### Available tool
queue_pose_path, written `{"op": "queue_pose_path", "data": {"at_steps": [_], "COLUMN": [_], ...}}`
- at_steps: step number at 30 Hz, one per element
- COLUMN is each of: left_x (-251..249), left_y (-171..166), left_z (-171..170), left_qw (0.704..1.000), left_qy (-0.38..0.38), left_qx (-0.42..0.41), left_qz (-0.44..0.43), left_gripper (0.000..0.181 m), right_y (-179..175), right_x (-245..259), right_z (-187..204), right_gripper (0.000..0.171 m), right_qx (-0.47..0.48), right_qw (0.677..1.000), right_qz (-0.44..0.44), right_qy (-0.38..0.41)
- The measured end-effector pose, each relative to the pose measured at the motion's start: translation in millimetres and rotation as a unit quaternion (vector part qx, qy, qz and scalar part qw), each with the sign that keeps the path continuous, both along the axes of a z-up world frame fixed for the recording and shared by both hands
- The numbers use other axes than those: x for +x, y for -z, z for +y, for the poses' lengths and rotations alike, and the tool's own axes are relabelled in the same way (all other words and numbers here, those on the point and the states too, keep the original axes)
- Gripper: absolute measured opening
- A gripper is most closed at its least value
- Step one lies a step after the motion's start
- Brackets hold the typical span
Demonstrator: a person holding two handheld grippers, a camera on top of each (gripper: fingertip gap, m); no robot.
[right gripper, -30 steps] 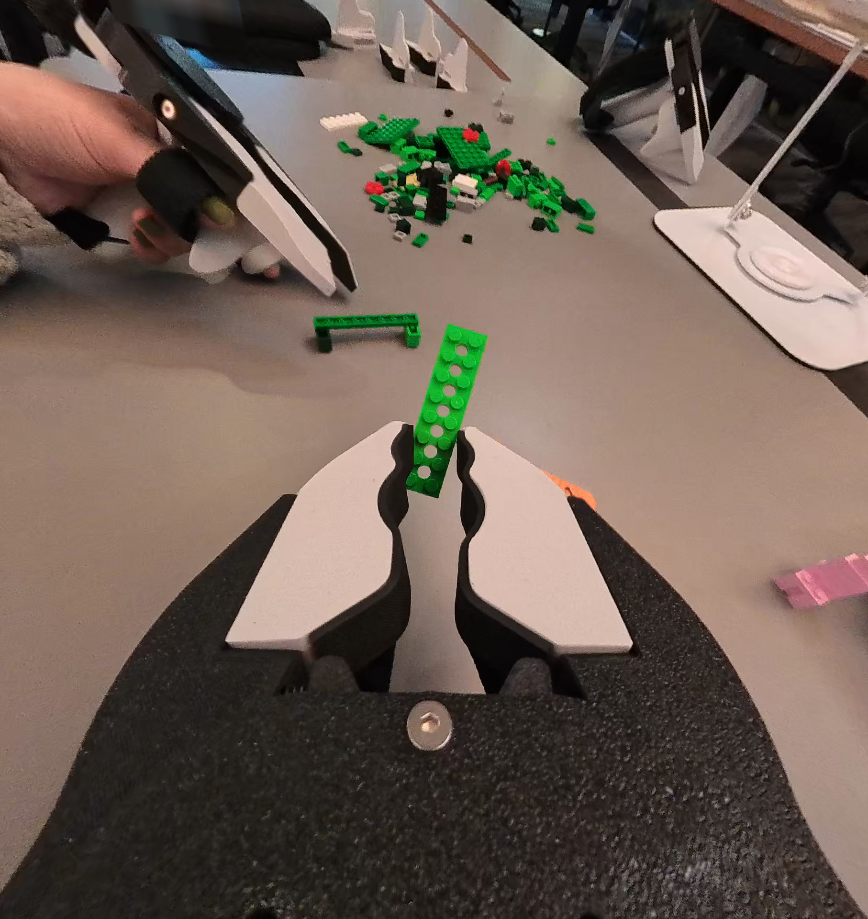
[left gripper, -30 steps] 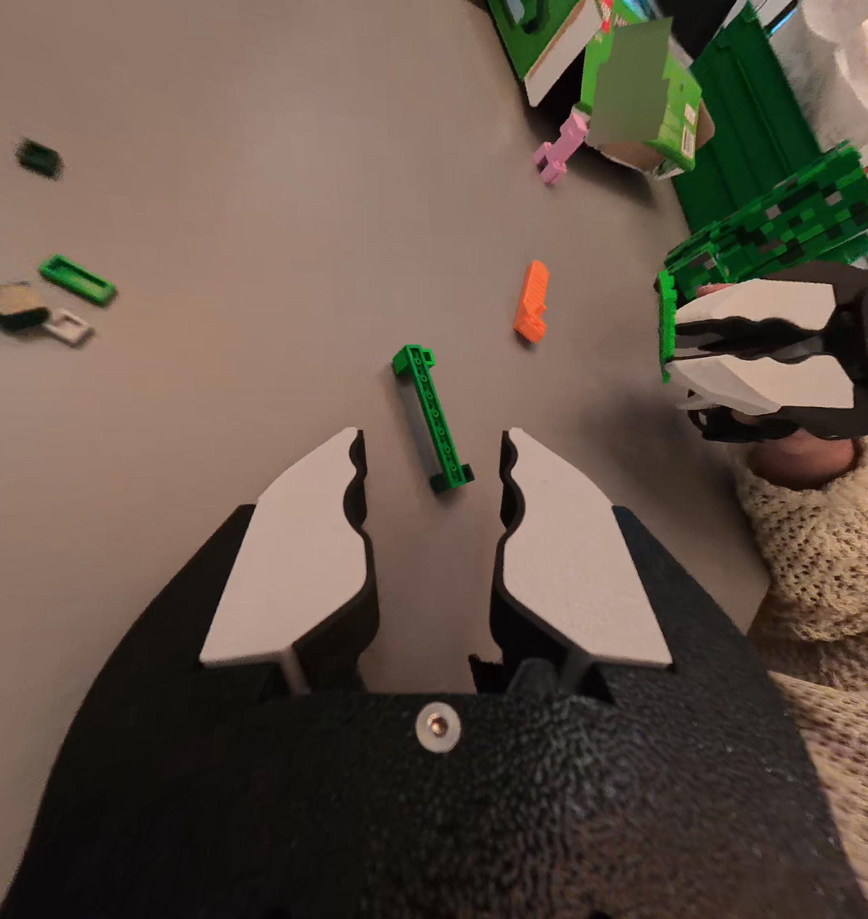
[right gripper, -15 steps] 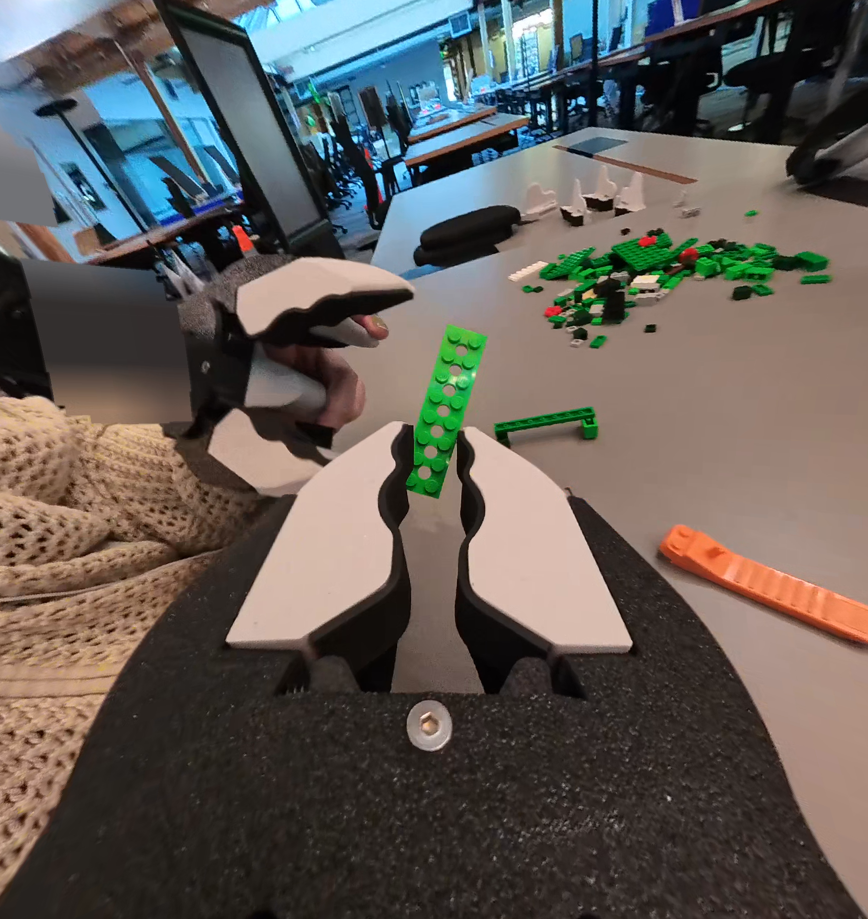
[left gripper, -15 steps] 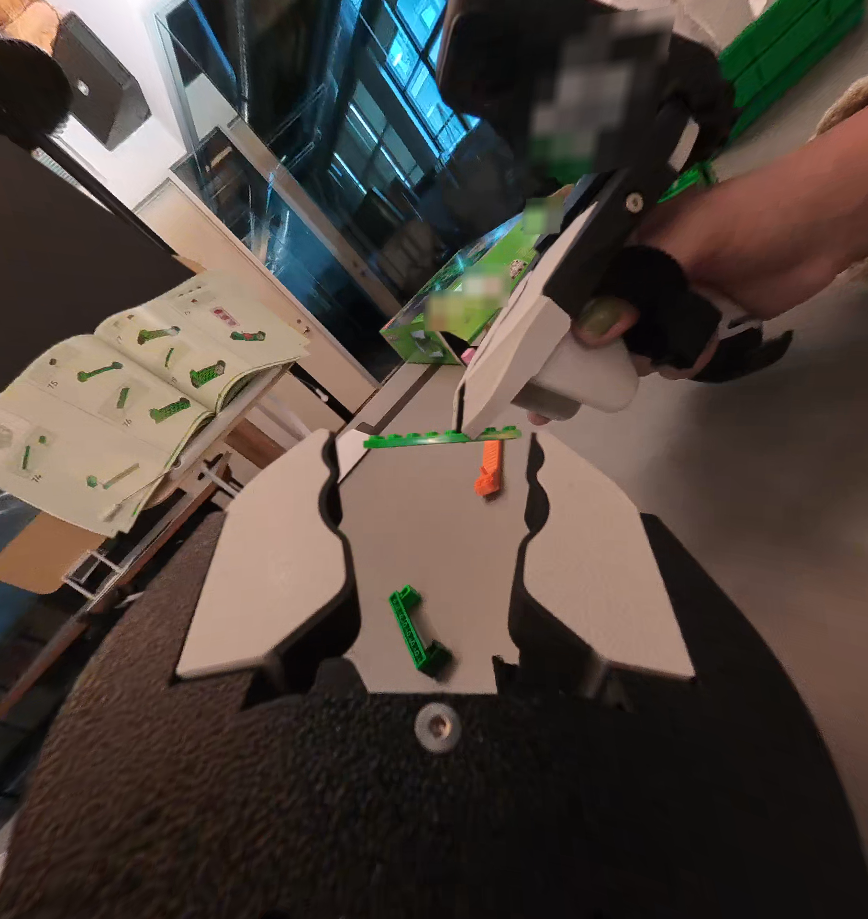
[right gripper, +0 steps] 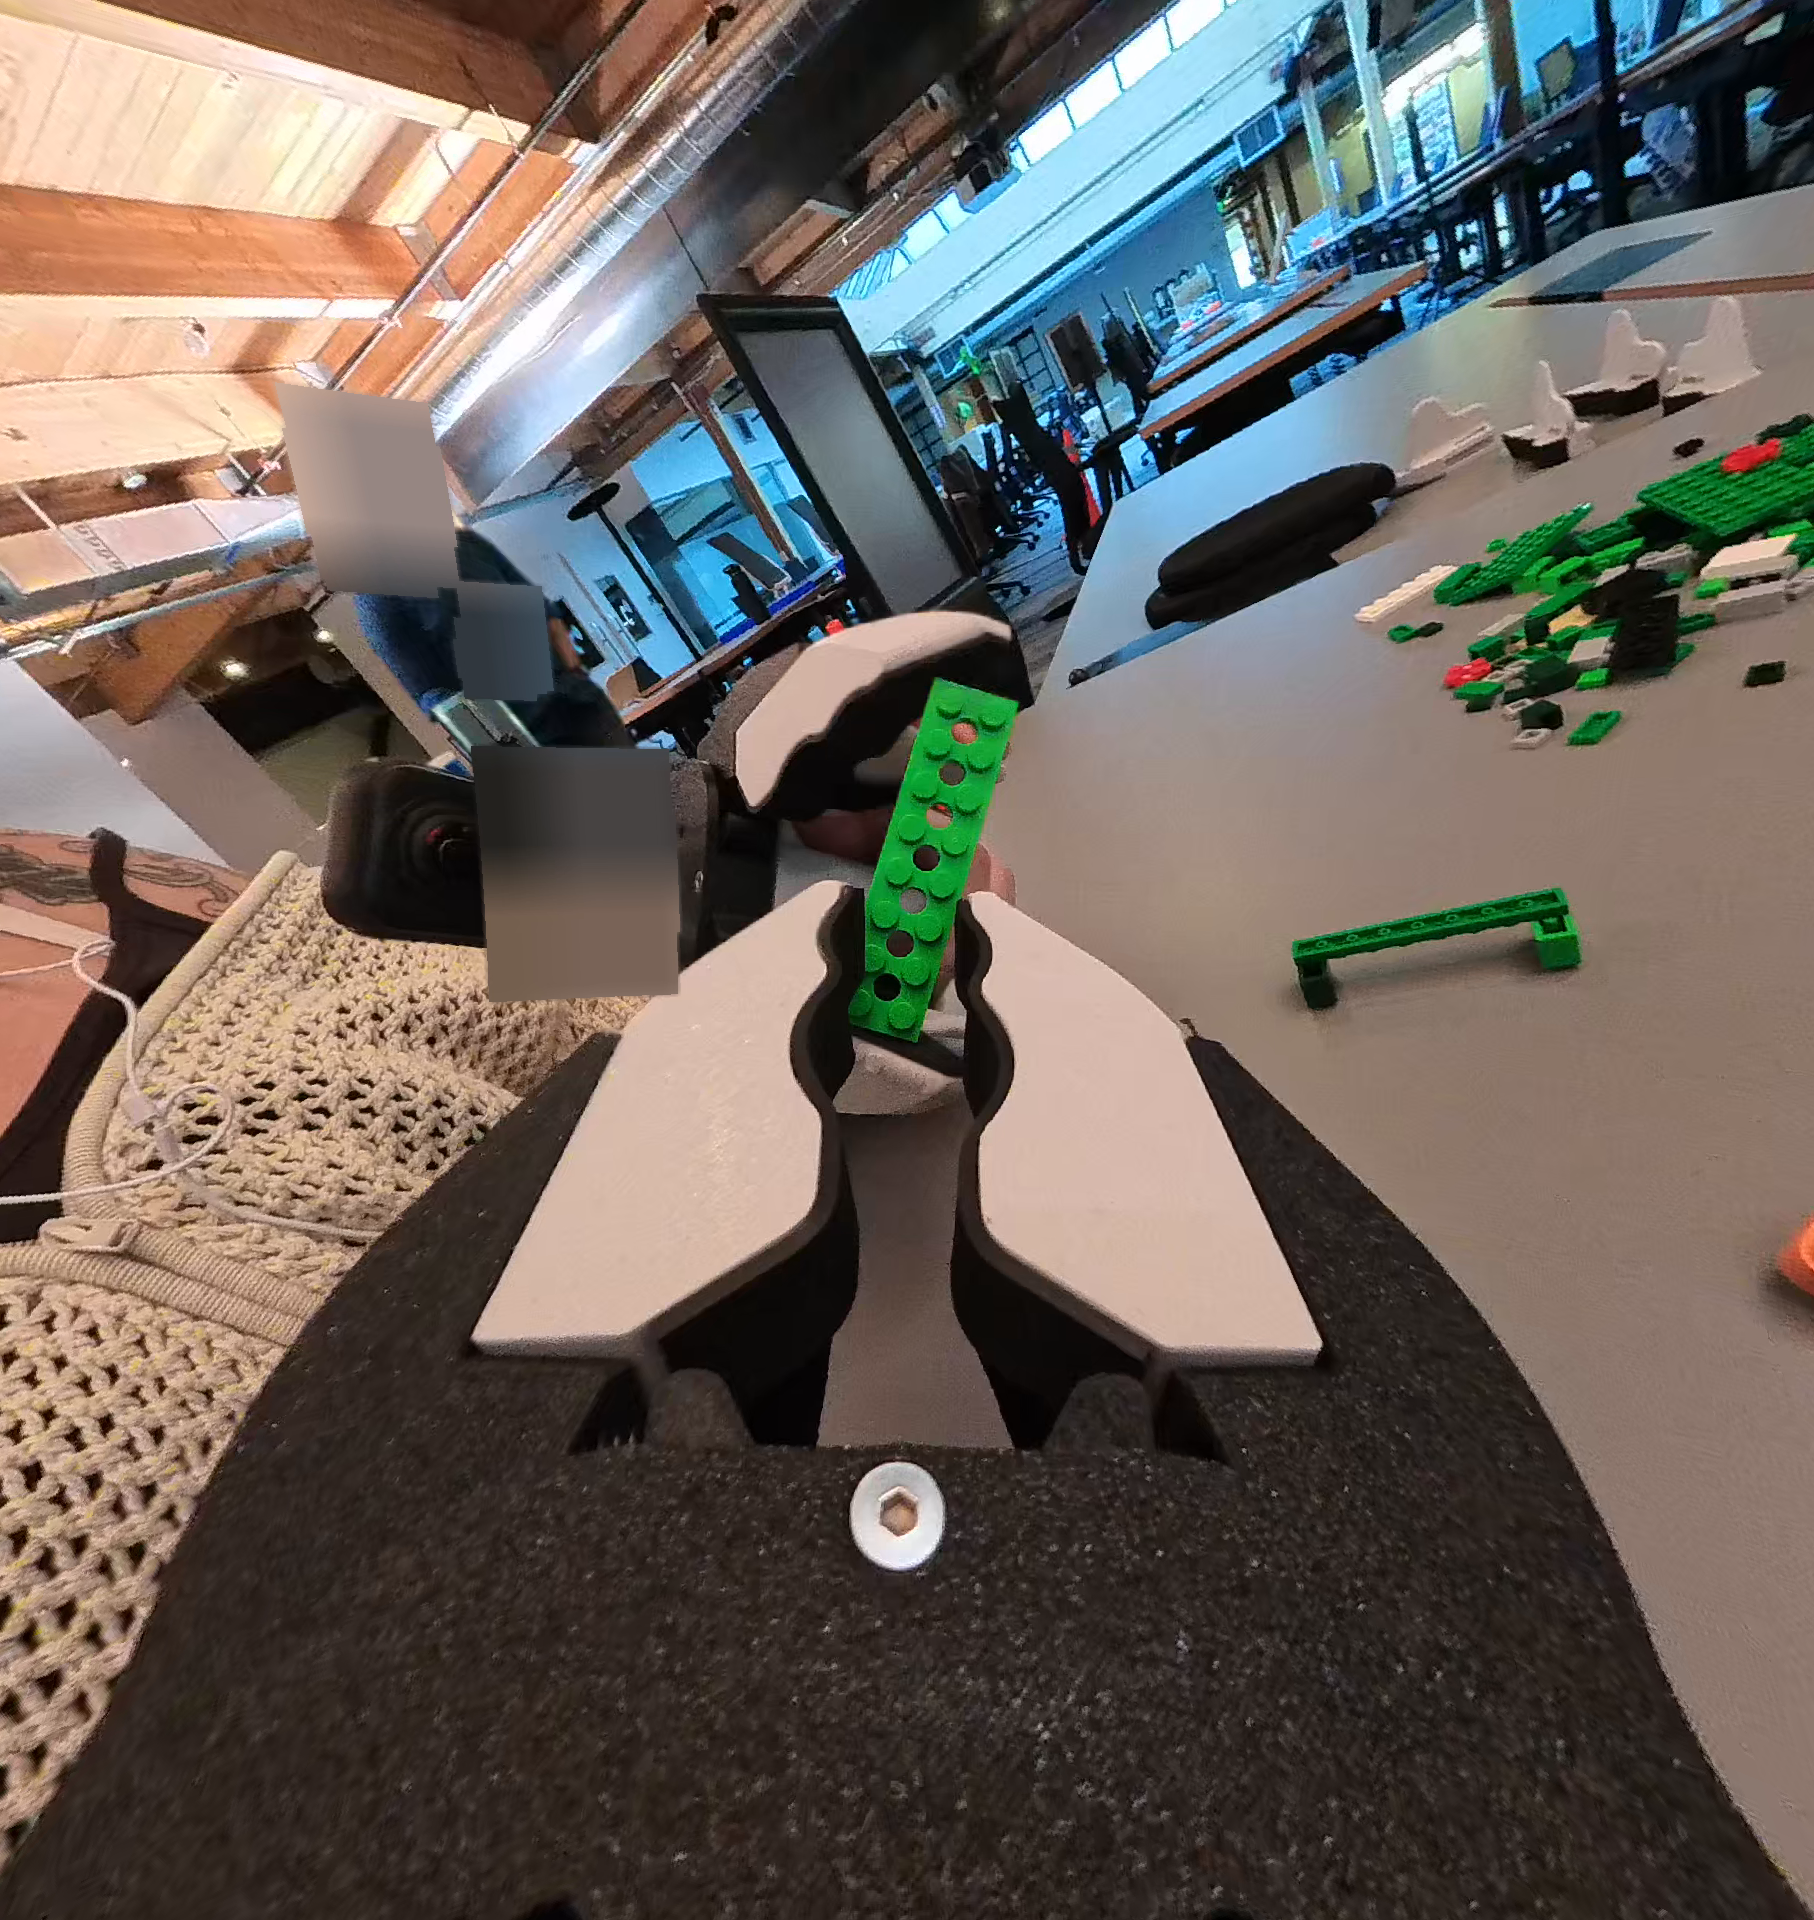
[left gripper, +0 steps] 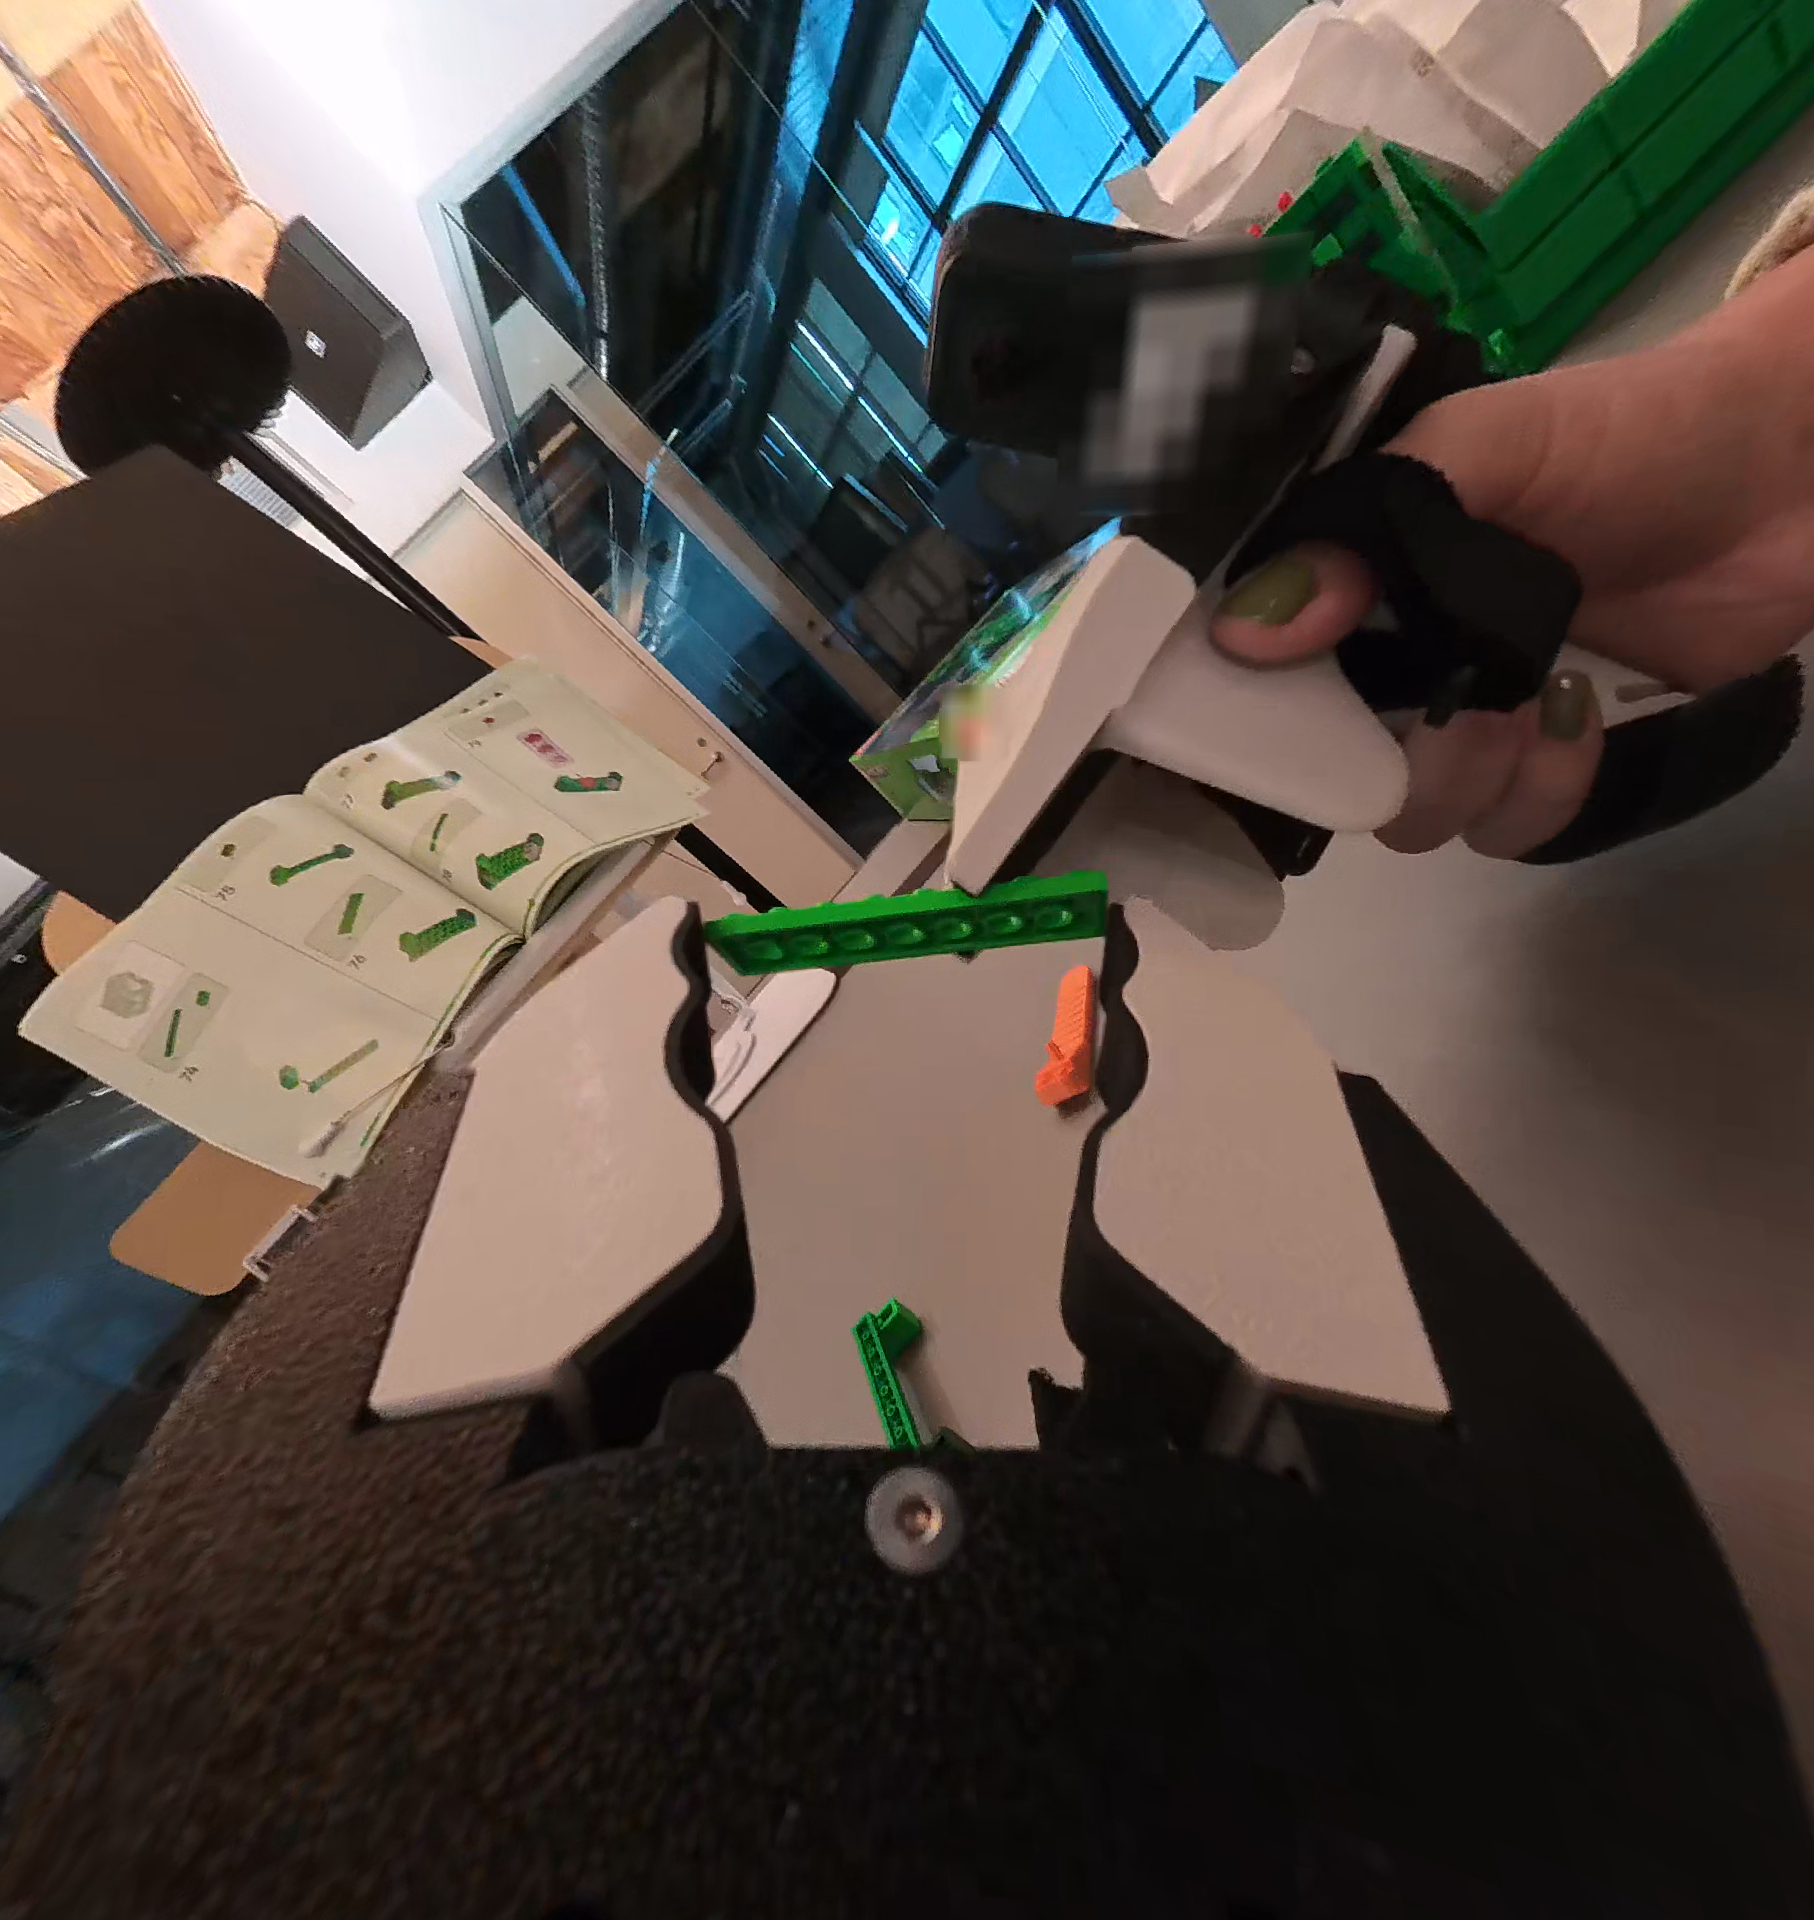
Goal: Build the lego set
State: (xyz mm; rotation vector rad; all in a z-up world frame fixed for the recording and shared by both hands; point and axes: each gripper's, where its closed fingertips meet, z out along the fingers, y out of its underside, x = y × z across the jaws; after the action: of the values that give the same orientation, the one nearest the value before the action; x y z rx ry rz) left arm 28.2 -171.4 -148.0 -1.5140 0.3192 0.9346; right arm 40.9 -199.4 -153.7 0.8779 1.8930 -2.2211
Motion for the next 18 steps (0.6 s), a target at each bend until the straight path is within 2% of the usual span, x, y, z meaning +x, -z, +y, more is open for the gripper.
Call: {"op": "queue_pose_path", "data": {"at_steps": [8,10,14,18], "left_x": [-2.3,-6.2,-12.2,-12.8], "left_y": [1.7,3.4,12.3,23.3], "left_z": [0.1,0.1,2.1,7.4], "left_qw": [1.0,0.999,0.996,0.984], "left_qy": [-0.003,-0.012,-0.026,-0.038], "left_qx": [-0.011,-0.028,-0.085,-0.154], "left_qz": [0.008,0.013,0.031,0.084], "left_gripper": [0.071,0.071,0.071,0.071], "right_y": [2.1,3.1,7.1,17.5], "right_x": [-1.2,-5.5,-18.3,-17.5], "right_z": [1.3,4.6,19.7,18.4], "right_gripper": [0.016,0.017,0.025,0.025], "right_qx": [0.005,0.023,0.123,0.219], "right_qw": [1.0,0.999,0.984,0.965], "right_qz": [-0.003,0.008,0.051,0.06], "right_qy": [0.001,0.03,0.116,0.131]}}
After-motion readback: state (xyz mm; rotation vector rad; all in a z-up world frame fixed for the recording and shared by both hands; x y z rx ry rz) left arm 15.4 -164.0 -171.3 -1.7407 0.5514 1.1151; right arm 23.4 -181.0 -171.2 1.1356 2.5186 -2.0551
